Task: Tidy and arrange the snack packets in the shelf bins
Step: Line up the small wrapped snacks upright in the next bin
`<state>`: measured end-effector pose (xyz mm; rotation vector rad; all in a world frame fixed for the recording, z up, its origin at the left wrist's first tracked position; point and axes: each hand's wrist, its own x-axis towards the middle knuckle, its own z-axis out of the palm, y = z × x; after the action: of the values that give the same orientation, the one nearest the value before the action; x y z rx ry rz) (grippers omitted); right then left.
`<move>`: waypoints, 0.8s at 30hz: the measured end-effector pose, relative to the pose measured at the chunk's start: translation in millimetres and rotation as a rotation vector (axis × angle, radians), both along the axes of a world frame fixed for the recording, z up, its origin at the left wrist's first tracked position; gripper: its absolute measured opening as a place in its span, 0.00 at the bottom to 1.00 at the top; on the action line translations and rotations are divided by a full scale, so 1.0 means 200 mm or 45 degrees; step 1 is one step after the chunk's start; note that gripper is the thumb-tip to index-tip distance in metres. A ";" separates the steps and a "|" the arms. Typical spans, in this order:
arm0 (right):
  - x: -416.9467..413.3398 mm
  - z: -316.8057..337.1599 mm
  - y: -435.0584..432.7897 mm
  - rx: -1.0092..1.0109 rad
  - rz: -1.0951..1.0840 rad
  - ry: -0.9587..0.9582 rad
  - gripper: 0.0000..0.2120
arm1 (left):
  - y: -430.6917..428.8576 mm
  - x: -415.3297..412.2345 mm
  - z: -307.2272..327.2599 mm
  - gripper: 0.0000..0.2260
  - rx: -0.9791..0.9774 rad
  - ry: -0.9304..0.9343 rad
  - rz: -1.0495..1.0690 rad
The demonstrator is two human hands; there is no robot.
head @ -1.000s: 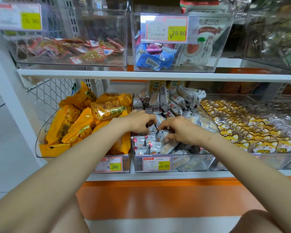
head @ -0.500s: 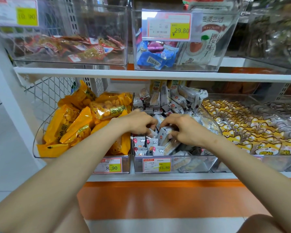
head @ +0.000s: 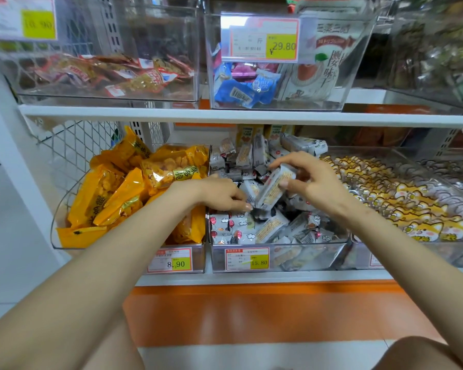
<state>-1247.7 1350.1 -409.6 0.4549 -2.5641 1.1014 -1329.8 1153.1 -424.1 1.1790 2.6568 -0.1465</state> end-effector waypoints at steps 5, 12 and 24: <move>0.01 0.03 0.06 -0.249 -0.049 -0.051 0.10 | 0.01 0.06 -0.01 0.32 -0.072 0.003 0.077; -0.04 -0.05 0.08 -0.107 -0.158 -0.007 0.11 | 0.04 0.10 -0.02 0.33 -0.172 0.017 0.084; -0.04 -0.04 0.06 0.276 -0.239 -0.118 0.13 | -0.02 0.08 -0.01 0.32 0.077 0.039 0.071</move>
<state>-1256.0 1361.9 -417.5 0.2105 -2.7548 0.8024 -1313.4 1149.2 -426.3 1.1279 2.7355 -0.0755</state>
